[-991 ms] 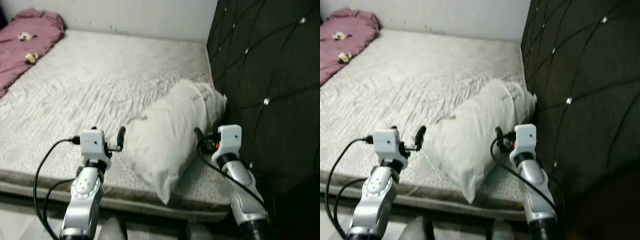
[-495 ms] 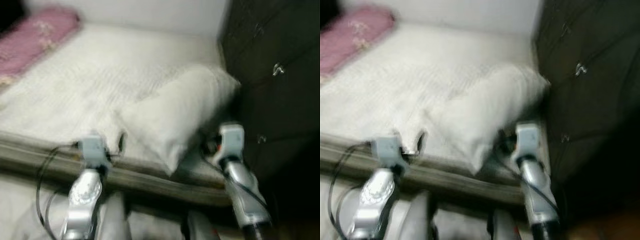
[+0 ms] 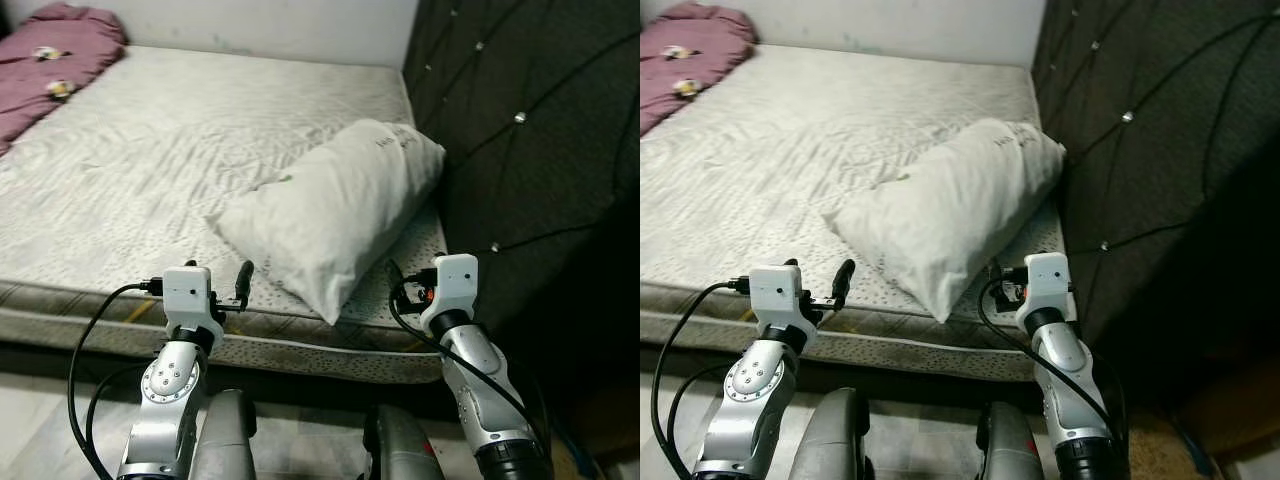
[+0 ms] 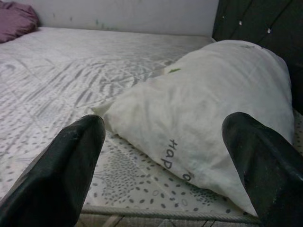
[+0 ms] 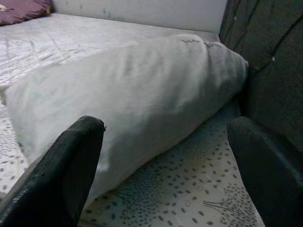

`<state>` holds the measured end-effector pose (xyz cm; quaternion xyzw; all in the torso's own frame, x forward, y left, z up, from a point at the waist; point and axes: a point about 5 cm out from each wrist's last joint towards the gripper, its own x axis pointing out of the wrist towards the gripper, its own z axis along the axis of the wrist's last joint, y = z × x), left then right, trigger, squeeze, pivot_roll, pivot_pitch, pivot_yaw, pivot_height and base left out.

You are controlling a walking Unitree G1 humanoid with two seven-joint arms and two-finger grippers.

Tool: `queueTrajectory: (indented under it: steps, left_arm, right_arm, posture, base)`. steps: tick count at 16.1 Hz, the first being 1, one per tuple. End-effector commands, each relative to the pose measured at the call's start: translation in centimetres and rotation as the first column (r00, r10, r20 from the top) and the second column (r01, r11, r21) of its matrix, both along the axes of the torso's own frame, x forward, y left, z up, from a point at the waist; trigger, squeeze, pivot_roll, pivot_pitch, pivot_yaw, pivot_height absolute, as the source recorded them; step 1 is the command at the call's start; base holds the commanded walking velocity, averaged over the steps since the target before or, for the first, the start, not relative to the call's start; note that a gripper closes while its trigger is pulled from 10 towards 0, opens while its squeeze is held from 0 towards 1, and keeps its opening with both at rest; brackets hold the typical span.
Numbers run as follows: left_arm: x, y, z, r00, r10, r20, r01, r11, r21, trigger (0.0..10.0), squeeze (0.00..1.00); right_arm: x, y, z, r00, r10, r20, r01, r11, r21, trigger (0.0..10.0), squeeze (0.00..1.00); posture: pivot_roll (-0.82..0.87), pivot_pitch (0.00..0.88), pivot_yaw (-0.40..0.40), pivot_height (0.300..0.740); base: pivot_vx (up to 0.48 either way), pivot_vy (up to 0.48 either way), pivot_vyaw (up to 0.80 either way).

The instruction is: Clean up the room

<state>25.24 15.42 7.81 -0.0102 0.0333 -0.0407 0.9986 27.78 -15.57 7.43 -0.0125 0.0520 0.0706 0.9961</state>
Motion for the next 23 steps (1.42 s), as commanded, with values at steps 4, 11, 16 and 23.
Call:
queueTrajectory:
  steps: [4, 11, 16, 23]
  left_arm:
    - [0.2, -0.16, 0.72, 0.999, -0.015, 0.031, 0.015, 1.0, -0.004, 10.0, 0.0]
    - [0.14, -0.09, 0.68, 1.0, -0.015, 0.025, 0.015, 1.0, 0.001, 10.0, 0.0]
    - [0.13, -0.41, 0.75, 1.0, -0.01, 0.027, 0.011, 0.999, -0.031, 10.0, 0.0]
    - [0.21, -0.45, 0.67, 0.999, -0.046, 0.014, 0.046, 0.999, -0.009, 10.0, 0.0]
  right_arm:
    - [0.19, -0.09, 0.37, 1.0, -0.004, 0.014, 0.004, 1.0, -0.005, 10.0, 0.0]
    - [0.21, -0.02, 0.34, 1.0, -0.001, 0.012, 0.001, 1.0, -0.005, 10.0, 0.0]
    - [0.55, 0.06, 0.49, 1.0, 0.017, 0.015, -0.017, 1.0, -0.015, 10.0, 0.0]
    - [0.1, 0.14, 0.27, 1.0, 0.002, 0.015, -0.002, 1.0, 0.0, 10.0, 0.0]
  posture:
    - [-0.04, 0.0, -0.021, 0.627]
    - [-0.04, 0.0, -0.018, 0.627]
    - [-0.06, 0.0, -0.024, 0.627]
    - [-0.08, 0.0, 0.008, 0.627]
  base:
    - [0.392, 0.0, 0.0]
    - [0.312, 0.0, 0.0]
    - [0.067, 0.0, 0.0]
    - [0.0, 0.0, 0.0]
